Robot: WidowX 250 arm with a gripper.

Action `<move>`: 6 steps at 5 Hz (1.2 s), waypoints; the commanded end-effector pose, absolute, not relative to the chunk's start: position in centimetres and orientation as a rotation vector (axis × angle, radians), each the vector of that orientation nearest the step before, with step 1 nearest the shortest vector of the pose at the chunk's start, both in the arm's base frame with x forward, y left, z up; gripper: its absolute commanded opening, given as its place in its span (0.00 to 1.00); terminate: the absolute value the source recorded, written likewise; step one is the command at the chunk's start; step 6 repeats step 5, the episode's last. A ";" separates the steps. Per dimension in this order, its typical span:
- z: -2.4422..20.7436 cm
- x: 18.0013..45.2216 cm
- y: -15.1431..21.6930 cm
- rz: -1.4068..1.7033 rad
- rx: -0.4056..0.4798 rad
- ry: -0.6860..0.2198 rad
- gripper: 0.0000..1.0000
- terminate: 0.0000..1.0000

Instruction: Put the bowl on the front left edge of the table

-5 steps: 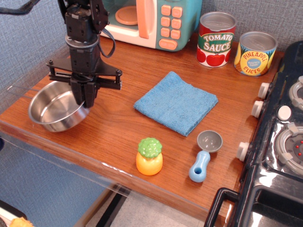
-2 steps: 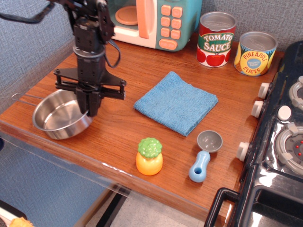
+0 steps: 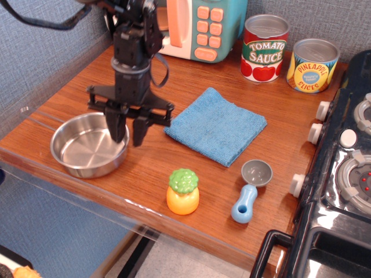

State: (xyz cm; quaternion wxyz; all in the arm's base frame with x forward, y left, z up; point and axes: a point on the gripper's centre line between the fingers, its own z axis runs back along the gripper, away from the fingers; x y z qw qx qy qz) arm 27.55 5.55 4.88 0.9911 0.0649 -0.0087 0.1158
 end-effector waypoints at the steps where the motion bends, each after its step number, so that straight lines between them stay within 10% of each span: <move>1: 10.2 26.8 0.6 0.050 0.108 -0.183 1.00 0.00; 4: 9.4 26.9 -0.3 0.051 0.089 -0.150 1.00 0.00; 5: 9.4 26.9 -0.3 0.051 0.089 -0.150 1.00 1.00; 6: 9.4 26.9 -0.3 0.051 0.089 -0.150 1.00 1.00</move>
